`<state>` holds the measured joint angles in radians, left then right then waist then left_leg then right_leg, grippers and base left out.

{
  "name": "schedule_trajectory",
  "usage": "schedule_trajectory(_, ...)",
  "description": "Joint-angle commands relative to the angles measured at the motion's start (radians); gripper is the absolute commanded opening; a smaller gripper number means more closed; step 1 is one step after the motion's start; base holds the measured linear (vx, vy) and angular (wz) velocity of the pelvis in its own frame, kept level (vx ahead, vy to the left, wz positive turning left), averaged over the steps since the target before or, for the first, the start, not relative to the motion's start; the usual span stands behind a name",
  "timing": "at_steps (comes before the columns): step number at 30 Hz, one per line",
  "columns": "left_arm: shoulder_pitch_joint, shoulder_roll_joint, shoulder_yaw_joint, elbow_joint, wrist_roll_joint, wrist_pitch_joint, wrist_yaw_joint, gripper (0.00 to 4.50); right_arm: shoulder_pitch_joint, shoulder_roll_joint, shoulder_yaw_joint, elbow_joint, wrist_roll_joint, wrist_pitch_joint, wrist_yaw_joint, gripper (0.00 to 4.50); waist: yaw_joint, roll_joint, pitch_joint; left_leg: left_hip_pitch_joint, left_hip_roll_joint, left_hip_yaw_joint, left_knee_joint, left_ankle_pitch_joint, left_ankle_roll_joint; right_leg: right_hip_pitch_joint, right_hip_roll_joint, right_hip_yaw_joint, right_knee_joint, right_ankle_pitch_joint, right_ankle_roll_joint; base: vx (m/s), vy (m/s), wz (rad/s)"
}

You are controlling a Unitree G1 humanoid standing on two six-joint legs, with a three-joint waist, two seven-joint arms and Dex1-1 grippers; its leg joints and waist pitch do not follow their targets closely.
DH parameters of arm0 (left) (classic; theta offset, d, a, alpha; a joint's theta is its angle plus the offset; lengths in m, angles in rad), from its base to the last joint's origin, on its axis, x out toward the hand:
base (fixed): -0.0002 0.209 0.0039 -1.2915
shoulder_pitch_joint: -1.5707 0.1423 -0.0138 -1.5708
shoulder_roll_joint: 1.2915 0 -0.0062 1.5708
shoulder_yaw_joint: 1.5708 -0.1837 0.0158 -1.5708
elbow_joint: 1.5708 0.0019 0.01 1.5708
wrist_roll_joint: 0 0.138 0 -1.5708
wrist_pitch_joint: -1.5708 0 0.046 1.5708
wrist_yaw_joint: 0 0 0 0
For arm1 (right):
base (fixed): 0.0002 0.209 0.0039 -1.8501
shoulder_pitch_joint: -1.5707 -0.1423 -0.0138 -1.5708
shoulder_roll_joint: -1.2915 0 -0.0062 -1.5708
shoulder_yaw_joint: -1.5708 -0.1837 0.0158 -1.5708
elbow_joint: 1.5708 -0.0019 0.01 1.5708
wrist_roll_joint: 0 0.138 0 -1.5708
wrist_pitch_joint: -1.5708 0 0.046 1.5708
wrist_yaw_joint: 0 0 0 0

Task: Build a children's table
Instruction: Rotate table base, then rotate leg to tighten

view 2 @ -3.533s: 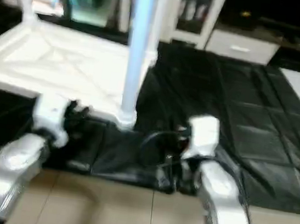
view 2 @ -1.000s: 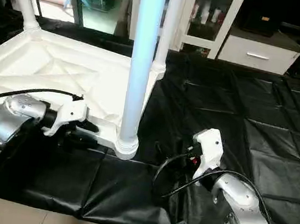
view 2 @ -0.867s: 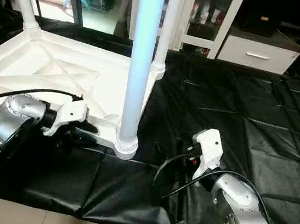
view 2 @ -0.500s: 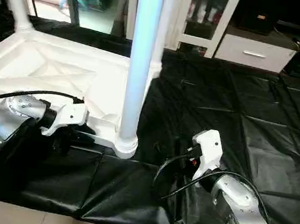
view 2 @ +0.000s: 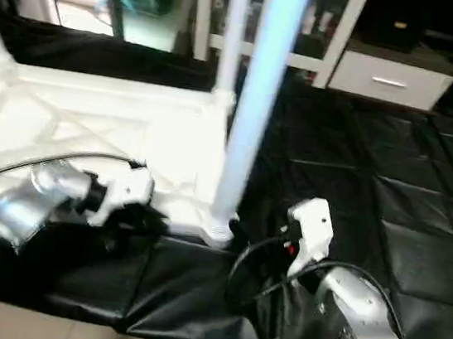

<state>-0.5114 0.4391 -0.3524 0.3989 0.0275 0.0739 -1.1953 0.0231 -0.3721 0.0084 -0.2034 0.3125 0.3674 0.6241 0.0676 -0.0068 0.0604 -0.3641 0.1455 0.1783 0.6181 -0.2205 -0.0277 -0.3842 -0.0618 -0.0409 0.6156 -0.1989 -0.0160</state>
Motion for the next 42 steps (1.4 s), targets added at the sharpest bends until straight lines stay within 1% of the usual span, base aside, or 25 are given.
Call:
schedule_trajectory(1,0.013,-0.054,0.005,-0.047,-0.071,-0.009,0.027,0.04,-0.001,-0.015,0.000,-0.032,0.014,0.006,0.020,4.50,0.003,-0.009,-0.056,0.015,0.093,-0.035,-0.091,-0.155,0.033,0.040,-0.109,0.055,-0.066,-0.134,-0.251,0.000,0.000,0.00)
schedule_trajectory(3,0.033,-0.080,-0.001,-0.044,-0.053,-0.019,0.070,0.04,-0.008,-0.047,0.001,-0.035,0.030,0.025,0.066,4.50,0.002,-0.016,-0.055,0.014,0.095,-0.035,-0.090,-0.159,0.040,0.040,-0.110,0.056,-0.071,-0.178,-0.231,0.000,0.000,0.00)
schedule_trajectory(5,0.035,-0.087,0.002,-0.045,-0.048,-0.017,0.081,0.04,-0.010,-0.054,0.003,-0.035,0.035,0.029,0.077,4.50,0.003,-0.013,-0.056,0.013,0.093,-0.034,-0.089,-0.147,0.049,0.037,-0.109,0.055,-0.072,-0.190,-0.220,0.000,0.000,0.00)
schedule_trajectory(7,0.040,-0.105,0.010,-0.046,-0.036,-0.011,0.111,0.04,-0.017,-0.067,0.016,-0.031,0.053,0.040,0.117,4.50,0.001,-0.019,-0.057,0.012,0.093,-0.034,-0.088,-0.144,0.058,0.037,-0.109,0.054,-0.073,-0.200,-0.213,0.000,0.000,0.00)
schedule_trajectory(8,0.040,-0.105,0.010,-0.046,-0.036,-0.011,0.111,0.04,-0.017,-0.067,0.016,-0.031,0.053,0.040,0.117,4.50,0.002,-0.016,-0.058,0.011,0.092,-0.034,-0.087,-0.138,0.063,0.036,-0.108,0.053,-0.074,-0.205,-0.209,0.000,0.000,0.00)
schedule_trajectory(9,0.042,-0.115,0.012,-0.041,-0.022,-0.008,0.132,0.04,-0.025,-0.077,0.029,-0.025,0.055,0.037,0.141,4.50,0.000,-0.019,-0.058,0.009,0.091,-0.034,-0.087,-0.130,0.066,0.036,-0.107,0.053,-0.074,-0.208,-0.203,0.000,0.000,0.00)
schedule_trajectory(11,0.042,-0.121,0.009,-0.037,-0.012,-0.009,0.144,0.04,-0.034,-0.075,0.036,-0.012,0.048,0.031,0.143,4.50,-0.001,-0.017,-0.058,0.010,0.092,-0.034,-0.087,-0.131,0.068,0.034,-0.106,0.052,-0.075,-0.211,-0.201,0.000,0.000,0.00)
schedule_trajectory(12,0.044,-0.127,0.005,-0.036,-0.004,-0.008,0.154,0.04,-0.053,-0.071,0.044,0.016,0.036,0.018,0.144,4.50,-0.003,-0.020,-0.058,0.010,0.091,-0.034,-0.087,-0.132,0.069,0.033,-0.106,0.051,-0.076,-0.219,-0.200,0.000,0.000,0.00)
schedule_trajectory(13,0.044,-0.127,0.005,-0.036,-0.004,-0.008,0.154,0.04,-0.053,-0.071,0.044,0.016,0.035,0.018,0.144,4.50,-0.003,-0.019,-0.058,0.009,0.091,-0.034,-0.087,-0.132,0.068,0.033,-0.107,0.051,-0.076,-0.224,-0.200,0.000,0.000,0.00)
schedule_trajectory(14,0.047,-0.129,0.001,-0.040,-0.003,-0.005,0.154,0.04,-0.077,-0.067,0.047,0.050,0.026,0.009,0.146,4.50,-0.003,-0.023,-0.059,0.011,0.090,-0.033,-0.086,-0.135,0.067,0.032,-0.107,0.051,-0.078,-0.235,-0.198,0.000,0.000,0.00)
schedule_trajectory(15,0.047,-0.130,-0.001,-0.041,-0.002,-0.004,0.154,0.04,-0.088,-0.065,0.048,0.065,0.023,0.006,0.147,4.50,-0.004,-0.023,-0.058,0.009,0.089,-0.034,-0.087,-0.136,0.066,0.033,-0.108,0.051,-0.077,-0.240,-0.198,0.000,0.000,0.00)
schedule_trajectory(16,0.048,-0.129,-0.003,-0.042,-0.001,-0.003,0.154,0.04,-0.099,-0.064,0.047,0.079,0.023,0.004,0.149,4.50,-0.004,-0.022,-0.058,0.011,0.089,-0.032,-0.086,-0.140,0.065,0.030,-0.107,0.051,-0.080,-0.253,-0.196,0.000,0.000,0.00)
schedule_trajectory(17,0.049,-0.129,-0.005,-0.043,-0.001,-0.002,0.153,0.04,-0.118,-0.062,0.049,0.108,0.018,-0.003,0.154,4.50,-0.005,-0.020,-0.059,0.010,0.090,-0.034,-0.086,-0.137,0.065,0.031,-0.107,0.050,-0.077,-0.248,-0.197,0.000,0.000,0.00)
schedule_trajectory(18,0.049,-0.129,-0.005,-0.043,-0.001,-0.002,0.153,0.01,-0.119,-0.062,0.049,0.110,0.018,-0.004,0.154,4.31,-0.004,-0.020,-0.060,0.010,0.089,-0.033,-0.085,-0.123,0.068,0.031,-0.105,0.050,-0.076,-0.228,-0.198,0.000,0.000,0.00)
schedule_trajectory(19,0.050,-0.129,-0.008,-0.044,-0.001,-0.001,0.150,0.01,-0.149,-0.058,0.051,0.160,0.012,-0.018,0.165,4.31,-0.004,-0.021,-0.061,0.011,0.089,-0.032,-0.084,-0.115,0.071,0.031,-0.105,0.051,-0.075,-0.211,-0.200,0.000,0.000,0.00)
schedule_trajectory(20,0.050,-0.129,-0.008,-0.044,-0.001,-0.001,0.150,0.00,-0.149,-0.058,0.051,0.160,0.012,-0.018,0.165,4.20,-0.006,-0.020,-0.063,0.008,0.089,-0.033,-0.084,-0.100,0.077,0.032,-0.106,0.049,-0.071,-0.186,-0.211,0.000,0.000,0.00)
schedule_trajectory(21,0.051,-0.129,-0.010,-0.044,0.003,-0.003,0.150,0.00,-0.181,-0.055,0.056,0.215,0.005,-0.033,0.175,4.09,-0.004,-0.021,-0.064,0.009,0.088,-0.031,-0.082,-0.094,0.080,0.032,-0.106,0.049,-0.071,-0.176,-0.213,0.000,0.000,0.00)
schedule_trajectory(22,0.051,-0.129,-0.011,-0.045,0.005,-0.001,0.148,0.00,-0.192,-0.054,0.060,0.232,0.004,-0.036,0.182,4.09,-0.006,-0.020,-0.063,0.008,0.088,-0.031,-0.082,-0.086,0.084,0.033,-0.106,0.048,-0.069,-0.163,-0.222,0.000,0.000,0.00)
schedule_trajectory(24,0.052,-0.131,-0.009,-0.045,0.011,0.000,0.148,0.00,-0.210,-0.058,0.076,0.263,-0.002,-0.045,0.203,3.87,-0.005,-0.022,-0.064,0.009,0.088,-0.029,-0.081,-0.085,0.091,0.034,-0.105,0.047,-0.067,-0.153,-0.228,0.000,0.000,0.00)
schedule_trajectory(27,0.052,-0.129,-0.011,-0.045,0.016,0.000,0.146,0.00,-0.231,-0.067,0.103,0.307,-0.020,-0.057,0.238,3.65,-0.004,-0.024,-0.063,0.007,0.088,-0.030,-0.081,-0.093,0.094,0.035,-0.107,0.046,-0.068,-0.165,-0.230,0.000,0.000,0.00)
schedule_trajectory(30,0.052,-0.127,-0.012,-0.047,0.018,0.003,0.144,0.00,-0.248,-0.064,0.114,0.357,-0.029,-0.078,0.257,3.29,-0.005,-0.025,-0.061,0.008,0.089,-0.030,-0.083,-0.109,0.087,0.033,-0.107,0.047,-0.072,-0.194,-0.222,0.000,0.000,0.00)
schedule_trajectory(34,0.053,-0.127,-0.013,-0.048,0.019,0.005,0.143,0.00,-0.257,-0.059,0.117,0.385,-0.040,-0.096,0.259,3.04,-0.005,-0.026,-0.062,0.008,0.089,-0.030,-0.083,-0.112,0.083,0.033,-0.107,0.047,-0.072,-0.196,-0.222,0.000,0.000,0.00)
schedule_trajectory(36,0.053,-0.126,-0.013,-0.050,0.018,0.007,0.140,0.00,-0.264,-0.053,0.115,0.399,-0.044,-0.108,0.256,2.77,-0.005,-0.025,-0.063,0.009,0.090,-0.029,-0.083,-0.109,0.084,0.033,-0.107,0.047,-0.071,-0.186,-0.222,0.000,0.000,0.00)
schedule_trajectory(39,0.052,-0.123,-0.014,-0.050,0.020,0.008,0.134,0.00,-0.270,-0.051,0.115,0.418,-0.047,-0.120,0.262,2.65,-0.005,-0.025,-0.061,0.009,0.090,-0.030,-0.084,-0.120,0.085,0.033,-0.107,0.047,-0.073,-0.196,-0.225,0.000,0.000,0.00)
schedule_trajectory(42,0.050,-0.118,-0.014,-0.049,0.022,0.010,0.127,0.00,-0.273,-0.053,0.117,0.435,-0.049,-0.136,0.266,2.58,-0.005,-0.021,-0.062,0.010,0.090,-0.030,-0.085,-0.128,0.079,0.032,-0.107,0.048,-0.073,-0.202,-0.224,0.000,0.000,0.00)
